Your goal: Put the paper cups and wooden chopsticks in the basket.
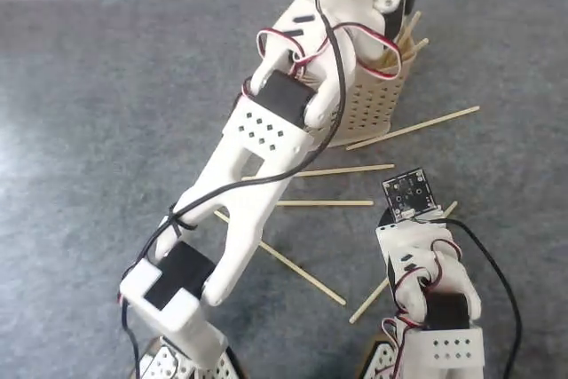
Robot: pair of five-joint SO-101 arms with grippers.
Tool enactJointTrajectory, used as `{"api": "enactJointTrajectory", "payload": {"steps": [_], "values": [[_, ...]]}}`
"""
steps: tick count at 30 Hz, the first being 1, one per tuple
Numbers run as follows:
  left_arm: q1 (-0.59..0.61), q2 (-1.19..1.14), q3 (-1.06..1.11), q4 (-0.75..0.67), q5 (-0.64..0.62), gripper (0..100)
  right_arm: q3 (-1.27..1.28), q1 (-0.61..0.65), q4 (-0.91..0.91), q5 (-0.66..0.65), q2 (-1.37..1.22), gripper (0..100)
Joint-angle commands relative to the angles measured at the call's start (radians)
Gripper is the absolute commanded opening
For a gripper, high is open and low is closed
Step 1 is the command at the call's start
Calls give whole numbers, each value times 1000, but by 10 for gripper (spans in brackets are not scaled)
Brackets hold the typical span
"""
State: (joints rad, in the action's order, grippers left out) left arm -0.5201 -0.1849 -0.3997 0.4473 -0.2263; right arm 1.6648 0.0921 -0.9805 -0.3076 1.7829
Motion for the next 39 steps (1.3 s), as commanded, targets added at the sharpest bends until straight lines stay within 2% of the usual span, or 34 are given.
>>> {"api": "enactJointTrajectory", "payload": {"steps": [1,6,11,17,30,35,39], "values": [[11,6,-18,94,-38,12,20,7,12,-11,-2,6],[5,12,-19,212,-163,12,20,7,12,-11,-2,6],[3,11,-18,222,-169,12,20,7,12,-11,-2,6],[-14,6,15,345,-178,13,20,7,12,-11,-2,6],[-40,14,143,353,-198,13,20,7,12,-12,-2,6],[-98,17,147,497,-198,15,20,5,12,-12,-2,6],[-101,46,150,580,-198,15,20,5,12,-12,-2,6]]}}
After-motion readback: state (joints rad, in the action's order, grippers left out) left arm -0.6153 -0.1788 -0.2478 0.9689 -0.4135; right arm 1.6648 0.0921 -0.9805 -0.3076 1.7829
